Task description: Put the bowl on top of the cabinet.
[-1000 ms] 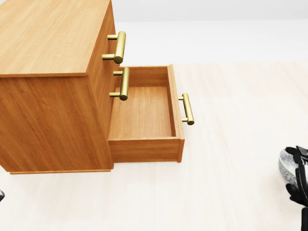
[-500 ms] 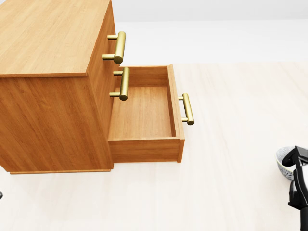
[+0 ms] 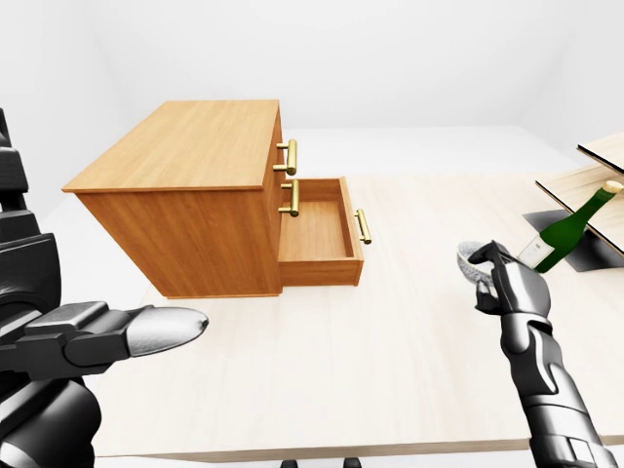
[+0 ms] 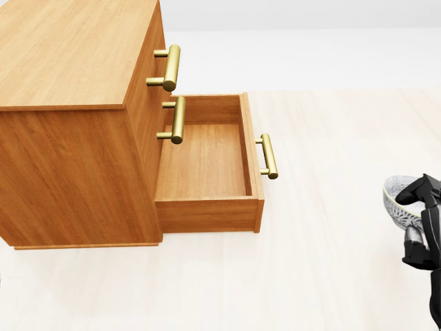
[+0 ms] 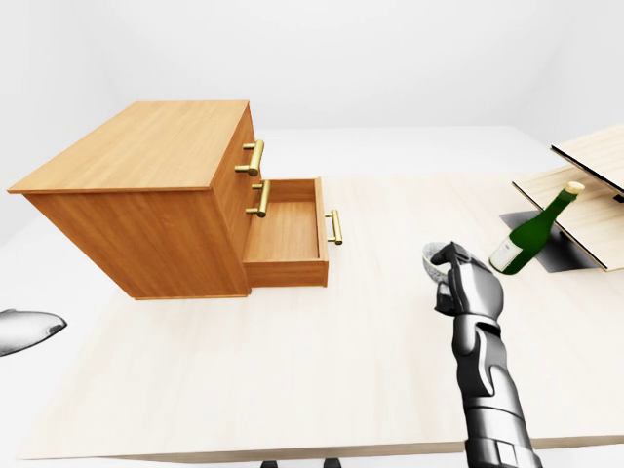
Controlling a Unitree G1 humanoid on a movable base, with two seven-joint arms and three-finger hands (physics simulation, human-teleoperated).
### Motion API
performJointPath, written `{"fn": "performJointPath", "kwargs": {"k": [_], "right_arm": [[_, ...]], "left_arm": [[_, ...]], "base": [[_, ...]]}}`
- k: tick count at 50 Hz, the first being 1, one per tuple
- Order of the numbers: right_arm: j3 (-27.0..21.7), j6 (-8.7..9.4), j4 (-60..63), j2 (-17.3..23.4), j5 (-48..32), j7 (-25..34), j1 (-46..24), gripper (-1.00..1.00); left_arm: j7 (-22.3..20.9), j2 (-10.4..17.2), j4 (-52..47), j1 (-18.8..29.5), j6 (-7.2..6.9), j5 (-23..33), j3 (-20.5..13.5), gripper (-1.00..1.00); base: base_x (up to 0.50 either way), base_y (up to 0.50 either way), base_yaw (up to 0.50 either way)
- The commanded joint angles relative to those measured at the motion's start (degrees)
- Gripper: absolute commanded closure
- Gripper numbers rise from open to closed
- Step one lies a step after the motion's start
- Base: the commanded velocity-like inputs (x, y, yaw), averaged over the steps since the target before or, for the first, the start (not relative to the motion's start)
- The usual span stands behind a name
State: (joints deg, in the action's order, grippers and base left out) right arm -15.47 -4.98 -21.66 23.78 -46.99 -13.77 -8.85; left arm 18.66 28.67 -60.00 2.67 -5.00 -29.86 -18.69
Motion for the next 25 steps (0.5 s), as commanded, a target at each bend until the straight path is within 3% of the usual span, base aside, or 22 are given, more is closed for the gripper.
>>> {"fn": "performJointPath", "kwargs": {"k": [1,10,25], "right_arm": [[-1.5,-0.02,8.7,-0.8,3.8,5.6,-2.4,1.0],[-0.6,-0.02,16.5,-1.0,7.5,12.9,-8.6,1.0],[2.8,-0.02,19.5,-1.3,7.7,16.8,-17.9,1.0]], "left_arm": [[0.0,0.1,0.0,-0.1,0.0,-0.2,-0.3,-0.93],[0.4,0.6,0.0,-0.2,0.0,-1.2,-0.9,-0.93],[2.6,2.7,0.0,-0.6,0.0,-3.9,-1.4,-0.93]], "base": [[0.0,0.0,0.0],[0.0,0.0,0.0],[0.0,0.0,0.0]]}}
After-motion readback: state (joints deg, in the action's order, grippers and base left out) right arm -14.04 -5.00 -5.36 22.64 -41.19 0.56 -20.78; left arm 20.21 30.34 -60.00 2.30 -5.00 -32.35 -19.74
